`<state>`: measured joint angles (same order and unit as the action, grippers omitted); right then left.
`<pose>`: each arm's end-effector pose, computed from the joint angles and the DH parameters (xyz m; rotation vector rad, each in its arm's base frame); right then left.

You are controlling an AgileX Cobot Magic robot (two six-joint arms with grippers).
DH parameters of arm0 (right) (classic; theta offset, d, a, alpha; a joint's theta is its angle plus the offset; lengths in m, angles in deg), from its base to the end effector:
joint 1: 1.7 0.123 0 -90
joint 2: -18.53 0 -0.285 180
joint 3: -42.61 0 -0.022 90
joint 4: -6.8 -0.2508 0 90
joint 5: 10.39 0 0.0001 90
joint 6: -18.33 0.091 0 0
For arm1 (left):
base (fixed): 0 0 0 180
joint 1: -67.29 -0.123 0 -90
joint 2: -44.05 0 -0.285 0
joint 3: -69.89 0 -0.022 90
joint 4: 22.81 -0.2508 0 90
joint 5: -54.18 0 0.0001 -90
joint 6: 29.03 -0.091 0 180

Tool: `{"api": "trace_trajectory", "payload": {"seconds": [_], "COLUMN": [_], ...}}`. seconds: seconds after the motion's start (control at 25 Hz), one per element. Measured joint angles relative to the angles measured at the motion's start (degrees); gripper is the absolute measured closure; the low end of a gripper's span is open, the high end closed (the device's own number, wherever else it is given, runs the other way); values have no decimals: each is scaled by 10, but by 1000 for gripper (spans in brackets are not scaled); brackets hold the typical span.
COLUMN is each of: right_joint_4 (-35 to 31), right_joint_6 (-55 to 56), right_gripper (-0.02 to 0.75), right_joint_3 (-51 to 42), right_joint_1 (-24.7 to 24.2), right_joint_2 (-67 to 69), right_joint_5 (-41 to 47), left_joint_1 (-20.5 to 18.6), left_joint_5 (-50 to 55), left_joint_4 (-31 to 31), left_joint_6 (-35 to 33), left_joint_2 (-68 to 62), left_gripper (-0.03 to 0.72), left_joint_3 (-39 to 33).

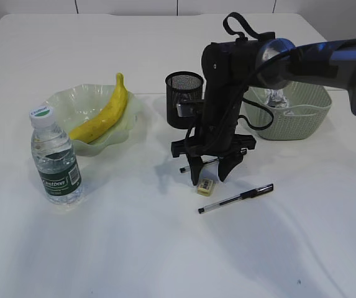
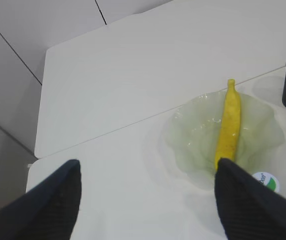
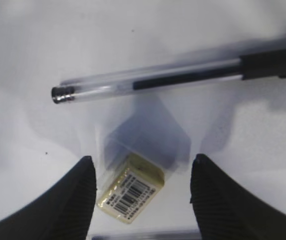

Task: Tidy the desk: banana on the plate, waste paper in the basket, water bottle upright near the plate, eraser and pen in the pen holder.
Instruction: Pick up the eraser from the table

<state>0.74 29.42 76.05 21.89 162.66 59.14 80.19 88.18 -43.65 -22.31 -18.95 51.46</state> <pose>0.4299 0.1976 0.1314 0.2806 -3.0923 -0.1451 0.1961 -0.0263 0.4002 0.2785 1.9594 0.1747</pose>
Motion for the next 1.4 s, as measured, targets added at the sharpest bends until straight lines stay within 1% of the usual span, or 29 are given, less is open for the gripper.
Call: {"api": "trace_trajectory", "payload": {"seconds": [0.4, 0.6, 1.16, 1.28, 1.4], "right_joint_4": [7, -10, -15, -22, -27], "right_joint_6": [0, -1, -1, -1, -1], "right_gripper": [291, 291, 291, 314, 370], "right_joint_3": [-2, -16, -17, -17, -17], "right_joint_1": [0, 0, 0, 0, 0], "right_joint_2": [0, 0, 0, 0, 0], "right_joint_5": [0, 0, 0, 0, 0], "left_joint_1": [0, 0, 0, 0, 0], "left_joint_5": [0, 1, 1, 1, 1], "left_joint_4": [0, 0, 0, 0, 0], "left_joint_6": [0, 0, 0, 0, 0], "left_joint_2": [0, 0, 0, 0, 0], "left_gripper": [96, 96, 96, 96, 96], "left_joint_3": [0, 0, 0, 0, 0]}}
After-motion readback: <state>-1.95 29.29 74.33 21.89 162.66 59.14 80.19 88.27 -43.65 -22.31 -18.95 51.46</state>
